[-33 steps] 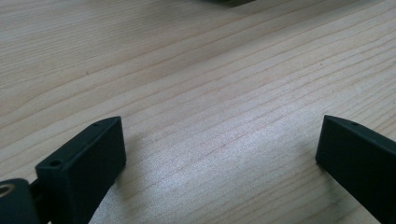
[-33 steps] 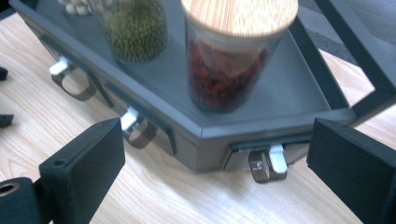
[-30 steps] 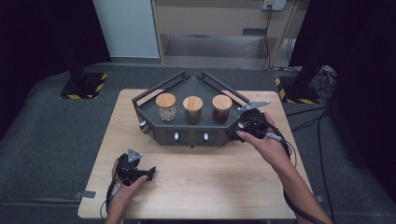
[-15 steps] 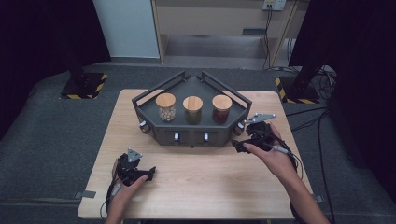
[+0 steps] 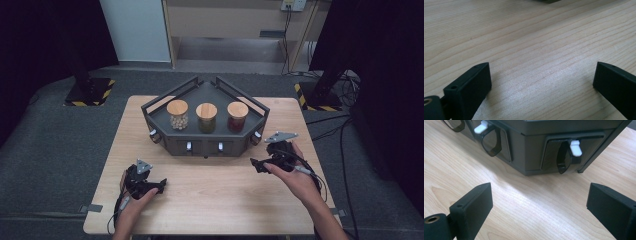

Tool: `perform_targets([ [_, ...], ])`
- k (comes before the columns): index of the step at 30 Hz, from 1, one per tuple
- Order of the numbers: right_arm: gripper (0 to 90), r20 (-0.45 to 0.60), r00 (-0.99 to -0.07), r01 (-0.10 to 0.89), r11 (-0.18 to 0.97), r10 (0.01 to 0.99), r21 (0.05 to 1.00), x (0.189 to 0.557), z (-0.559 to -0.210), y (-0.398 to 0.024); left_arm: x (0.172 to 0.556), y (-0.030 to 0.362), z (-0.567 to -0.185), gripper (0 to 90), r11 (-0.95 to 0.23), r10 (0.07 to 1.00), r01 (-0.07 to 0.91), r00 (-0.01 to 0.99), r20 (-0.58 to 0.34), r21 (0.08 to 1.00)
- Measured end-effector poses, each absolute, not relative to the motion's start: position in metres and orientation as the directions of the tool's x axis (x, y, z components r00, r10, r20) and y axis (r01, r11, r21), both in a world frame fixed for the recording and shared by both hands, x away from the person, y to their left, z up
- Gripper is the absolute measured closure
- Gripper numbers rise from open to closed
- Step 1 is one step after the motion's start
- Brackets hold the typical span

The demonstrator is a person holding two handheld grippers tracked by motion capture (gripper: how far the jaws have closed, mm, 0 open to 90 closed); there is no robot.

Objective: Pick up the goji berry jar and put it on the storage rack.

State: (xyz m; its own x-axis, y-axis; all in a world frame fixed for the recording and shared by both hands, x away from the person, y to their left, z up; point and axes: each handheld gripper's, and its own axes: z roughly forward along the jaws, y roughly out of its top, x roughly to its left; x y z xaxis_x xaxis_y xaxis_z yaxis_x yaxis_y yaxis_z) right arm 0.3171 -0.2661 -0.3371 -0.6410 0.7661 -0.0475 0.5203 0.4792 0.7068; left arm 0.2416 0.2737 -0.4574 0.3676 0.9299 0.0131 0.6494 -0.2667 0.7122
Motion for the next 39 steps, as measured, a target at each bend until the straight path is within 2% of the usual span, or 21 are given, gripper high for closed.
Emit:
perform_targets([
  [39,5.8,0.007,-0.634,0.558,0.451,0.774,0.696,0.286,-0.394,-0.268,0.242,0.274,-0.457,0.3,-0.266,0.930,0.649,0.367,0.013,0.712],
])
